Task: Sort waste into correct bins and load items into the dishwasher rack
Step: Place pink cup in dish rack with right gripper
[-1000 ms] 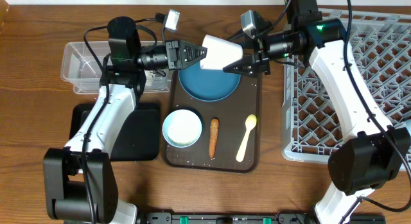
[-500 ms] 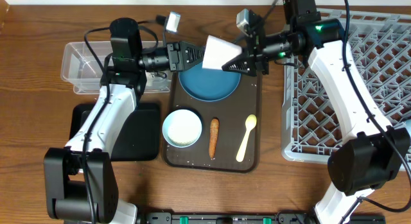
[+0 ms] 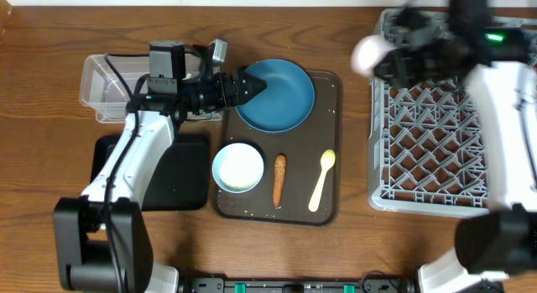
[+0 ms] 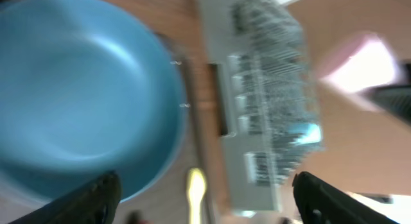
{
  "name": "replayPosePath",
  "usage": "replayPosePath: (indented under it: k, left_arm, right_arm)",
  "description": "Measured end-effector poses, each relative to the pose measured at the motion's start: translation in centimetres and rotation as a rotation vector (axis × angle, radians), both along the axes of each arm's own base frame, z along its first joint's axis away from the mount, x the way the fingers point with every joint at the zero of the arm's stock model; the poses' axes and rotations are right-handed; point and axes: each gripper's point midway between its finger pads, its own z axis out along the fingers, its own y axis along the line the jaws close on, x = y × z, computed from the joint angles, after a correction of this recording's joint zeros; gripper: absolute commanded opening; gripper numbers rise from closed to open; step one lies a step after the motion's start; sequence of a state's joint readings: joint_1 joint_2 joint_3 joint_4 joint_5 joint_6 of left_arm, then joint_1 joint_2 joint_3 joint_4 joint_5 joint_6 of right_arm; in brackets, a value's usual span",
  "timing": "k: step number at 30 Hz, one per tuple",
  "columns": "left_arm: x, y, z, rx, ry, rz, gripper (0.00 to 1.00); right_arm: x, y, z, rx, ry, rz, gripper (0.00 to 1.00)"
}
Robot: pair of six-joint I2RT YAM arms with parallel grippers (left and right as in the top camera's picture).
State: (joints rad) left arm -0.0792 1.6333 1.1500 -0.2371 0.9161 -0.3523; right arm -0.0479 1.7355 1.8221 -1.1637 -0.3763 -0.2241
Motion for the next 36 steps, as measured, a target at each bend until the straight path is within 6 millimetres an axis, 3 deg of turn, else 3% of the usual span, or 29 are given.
replayPosePath:
  k: [4,8,14,20,25,32,36]
  left_arm:
    - [-0.8,2.3,0.7,0.159,-0.033,0.097,0.91]
    - [-2.0,5.1,2.8,0.317,-0.107,0.194,0.92]
    - [-3.4,8.5,3.1,0.499,-0.112,0.303,0.92]
    - [-3.6,9.7,2.4,0.566,-0.094,0.326,0.92]
    - [-3.7,10.0,2.2,0.582,-0.09,0.336,0.92]
    - [-3.7,10.0,2.2,0.586,-0.088,0.338,0.92]
    - [-3.8,10.1,2.1,0.589,-0.082,0.338,0.92]
  right_arm:
    - [-1.9,-7.2,1.4,-0.066,0.029,-0.271,0.08]
    - [-3.4,-12.7,0.9,-0.11,0.087,-0.48,0.07]
    - [-6.3,-19.0,-0.1,-0.164,0.174,-0.729,0.05]
    - [-8.5,-24.0,-2.3,-0.197,0.268,-0.9,0.04]
    - [-9.7,-26.7,-5.5,-0.22,0.386,-0.985,0.03]
    - [-9.5,-28.3,-9.1,-0.225,0.477,-1.007,0.04]
    - [-9.3,-28.5,-10.9,-0.222,0.521,-1.005,0.19]
